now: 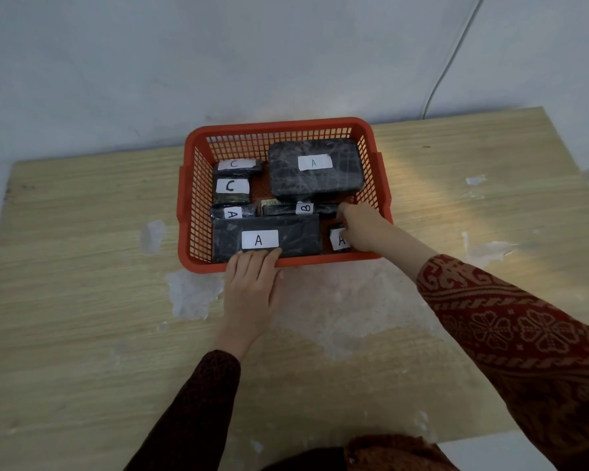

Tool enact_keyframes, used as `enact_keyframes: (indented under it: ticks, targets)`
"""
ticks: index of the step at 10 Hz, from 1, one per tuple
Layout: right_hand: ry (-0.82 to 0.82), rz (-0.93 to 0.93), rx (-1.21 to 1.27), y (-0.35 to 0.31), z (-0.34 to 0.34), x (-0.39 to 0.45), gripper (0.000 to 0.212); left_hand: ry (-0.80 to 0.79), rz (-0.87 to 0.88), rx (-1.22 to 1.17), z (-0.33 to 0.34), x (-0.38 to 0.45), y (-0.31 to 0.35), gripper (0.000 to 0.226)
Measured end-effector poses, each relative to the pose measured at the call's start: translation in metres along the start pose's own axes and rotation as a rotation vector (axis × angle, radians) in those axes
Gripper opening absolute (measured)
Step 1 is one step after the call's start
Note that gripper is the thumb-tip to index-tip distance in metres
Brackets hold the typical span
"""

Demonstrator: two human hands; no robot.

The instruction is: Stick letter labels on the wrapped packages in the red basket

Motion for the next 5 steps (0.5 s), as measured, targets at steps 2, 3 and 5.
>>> enact_keyframes:
  ticks: [2, 3, 5]
  targets:
    - [0.09, -0.19, 0.012, -0.007, -0.005, -0.034, 0.037, -0.105, -0.002, 0.004, -0.005, 0.003, -0.001, 0.039]
    - [0.129, -0.193, -0.031, -0.005, -0.007, -0.054, 0.043, -0.228, -0.017, 0.005, -0.015, 0.006, 0.004, 0.042]
    - [0.232, -0.275, -0.118, -0.028, -0.051, -0.079, 0.06, -0.421, -0.107, 0.039, -0.043, 0.026, 0.003, 0.05]
Point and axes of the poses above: each hand's wrist, its own x-axis towards the middle knuckle, its own z-axis out of the palm, y = z × x, the point moved 3 cm from there along x, towards the middle knuckle, and after that the axes turned 1 degree about z, right-handed, at the moved point
